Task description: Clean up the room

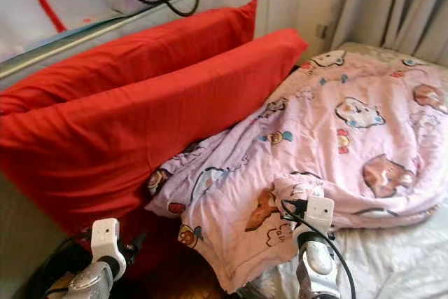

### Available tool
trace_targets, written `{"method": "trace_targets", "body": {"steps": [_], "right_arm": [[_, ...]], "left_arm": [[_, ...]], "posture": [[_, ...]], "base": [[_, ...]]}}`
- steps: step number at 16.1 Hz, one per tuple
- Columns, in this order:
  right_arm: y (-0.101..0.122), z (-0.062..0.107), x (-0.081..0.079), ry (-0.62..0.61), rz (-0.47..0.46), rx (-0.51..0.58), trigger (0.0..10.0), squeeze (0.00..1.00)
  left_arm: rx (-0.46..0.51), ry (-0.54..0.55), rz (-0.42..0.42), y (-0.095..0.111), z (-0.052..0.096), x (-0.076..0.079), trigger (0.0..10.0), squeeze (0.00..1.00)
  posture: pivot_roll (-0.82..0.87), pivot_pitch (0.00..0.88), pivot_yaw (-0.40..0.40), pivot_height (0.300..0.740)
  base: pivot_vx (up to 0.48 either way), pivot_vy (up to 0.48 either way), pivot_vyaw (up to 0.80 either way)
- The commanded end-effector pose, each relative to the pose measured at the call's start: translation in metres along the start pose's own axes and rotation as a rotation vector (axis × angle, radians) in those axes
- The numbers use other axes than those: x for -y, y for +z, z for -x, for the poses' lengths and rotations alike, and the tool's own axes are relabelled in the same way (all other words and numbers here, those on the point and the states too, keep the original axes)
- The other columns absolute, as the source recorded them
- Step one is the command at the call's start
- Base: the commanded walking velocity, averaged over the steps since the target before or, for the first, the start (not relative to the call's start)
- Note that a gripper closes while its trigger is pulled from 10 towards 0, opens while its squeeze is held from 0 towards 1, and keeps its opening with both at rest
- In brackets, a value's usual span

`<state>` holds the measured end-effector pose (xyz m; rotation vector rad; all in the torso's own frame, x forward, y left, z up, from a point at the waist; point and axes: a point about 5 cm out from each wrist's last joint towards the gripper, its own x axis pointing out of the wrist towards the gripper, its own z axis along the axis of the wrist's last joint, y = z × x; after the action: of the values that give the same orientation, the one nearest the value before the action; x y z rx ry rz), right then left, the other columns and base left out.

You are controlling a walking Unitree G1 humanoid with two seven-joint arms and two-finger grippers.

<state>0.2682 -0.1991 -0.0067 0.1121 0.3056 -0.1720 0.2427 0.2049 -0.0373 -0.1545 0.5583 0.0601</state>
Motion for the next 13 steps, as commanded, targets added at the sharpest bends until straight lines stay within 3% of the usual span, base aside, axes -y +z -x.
{"method": "trace_targets", "body": {"steps": [1,7,13], "right_arm": [[0.003,-0.001,-0.001,-0.011,0.012,0.01,10.0,0.0],[0.005,0.0,0.003,-0.039,0.011,0.04,10.0,0.0],[0.02,0.001,0.02,-0.167,0.084,0.141,10.0,0.0]], "left_arm": [[-0.022,0.02,-0.013,-0.007,0.004,-0.008,10.0,0.0],[-0.03,0.013,-0.015,-0.011,0.006,-0.007,10.0,0.0],[-0.041,0.014,-0.016,-0.014,0.006,-0.007,10.0,0.0]], "posture": [[0.05,0.0,0.038,0.74],[0.05,0.0,0.037,0.74],[0.05,0.001,0.035,0.74]], "base": [[-0.266,0.0,0.0],[-0.263,0.0,0.0],[-0.264,0.0,0.0]]}}
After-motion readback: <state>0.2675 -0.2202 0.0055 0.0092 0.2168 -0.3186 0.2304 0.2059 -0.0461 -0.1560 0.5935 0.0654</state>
